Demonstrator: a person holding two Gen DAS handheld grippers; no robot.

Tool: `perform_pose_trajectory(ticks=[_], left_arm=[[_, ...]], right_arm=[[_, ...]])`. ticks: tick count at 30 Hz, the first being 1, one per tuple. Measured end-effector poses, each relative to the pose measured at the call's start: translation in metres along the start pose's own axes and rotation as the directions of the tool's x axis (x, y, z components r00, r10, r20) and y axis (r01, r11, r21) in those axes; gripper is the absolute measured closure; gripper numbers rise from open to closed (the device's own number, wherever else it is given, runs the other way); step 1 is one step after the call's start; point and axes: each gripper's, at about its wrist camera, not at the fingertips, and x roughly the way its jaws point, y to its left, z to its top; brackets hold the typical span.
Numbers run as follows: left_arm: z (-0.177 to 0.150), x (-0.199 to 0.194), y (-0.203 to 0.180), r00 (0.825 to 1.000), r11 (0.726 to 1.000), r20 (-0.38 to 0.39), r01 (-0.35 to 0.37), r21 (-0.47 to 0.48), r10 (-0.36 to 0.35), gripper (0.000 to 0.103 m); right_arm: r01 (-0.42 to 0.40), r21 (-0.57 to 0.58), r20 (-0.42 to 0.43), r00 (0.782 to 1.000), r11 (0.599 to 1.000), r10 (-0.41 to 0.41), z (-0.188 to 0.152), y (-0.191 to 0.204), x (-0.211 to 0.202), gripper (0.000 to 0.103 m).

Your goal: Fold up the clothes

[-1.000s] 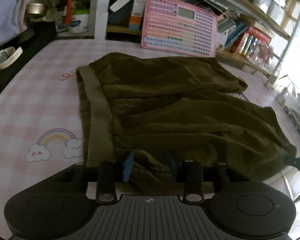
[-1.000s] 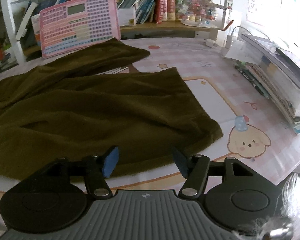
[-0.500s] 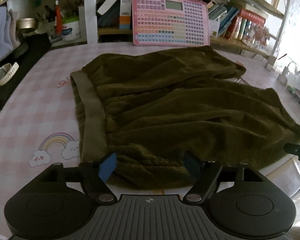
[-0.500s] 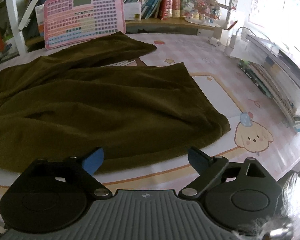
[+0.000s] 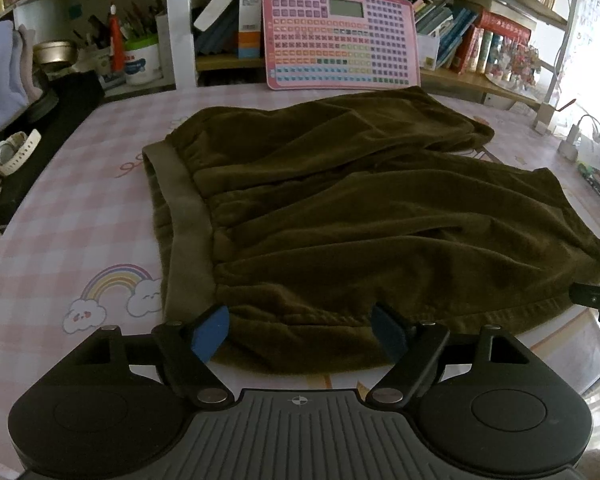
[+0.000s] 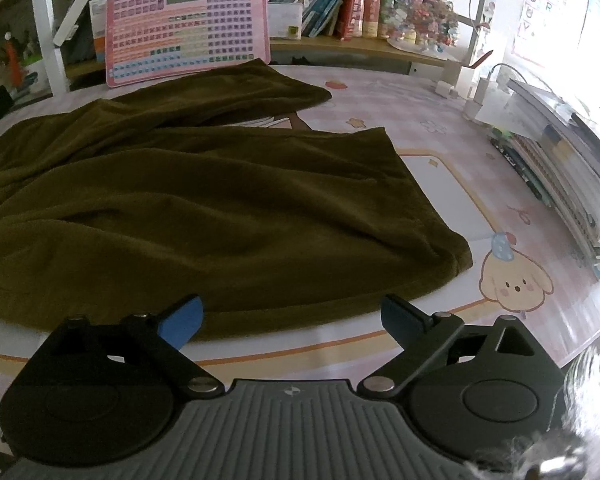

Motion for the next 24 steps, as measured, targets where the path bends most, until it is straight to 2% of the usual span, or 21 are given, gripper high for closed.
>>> perform_pose_trajectory(ticks=[6,13,24], left_arm=[[0.0,-0.007,0.003,1.0,1.0,0.015,-0.021,0.001,0.021,0.022],[0.003,-0.017,0.017,0.999,0.998,0.03,-0.021,-0.067,0.023,0.02],[0.006,-0.009,0.002,1.0,0.999,0.011,0.007,-0.034,-0.007,0.02]], right_arm=[[0.001,-0.008,0.017,1.0,1.0,-0.001,0.001,0.003,-0.003,0.006],[0.022,0.029,0.026,0.999,0.999,-0.023,0.005,-0.004,-0.007,0.006],[0.014,-0.011,0.015,1.0,1.0,-0.014,0.01,-0.001,-0.005,0.006]])
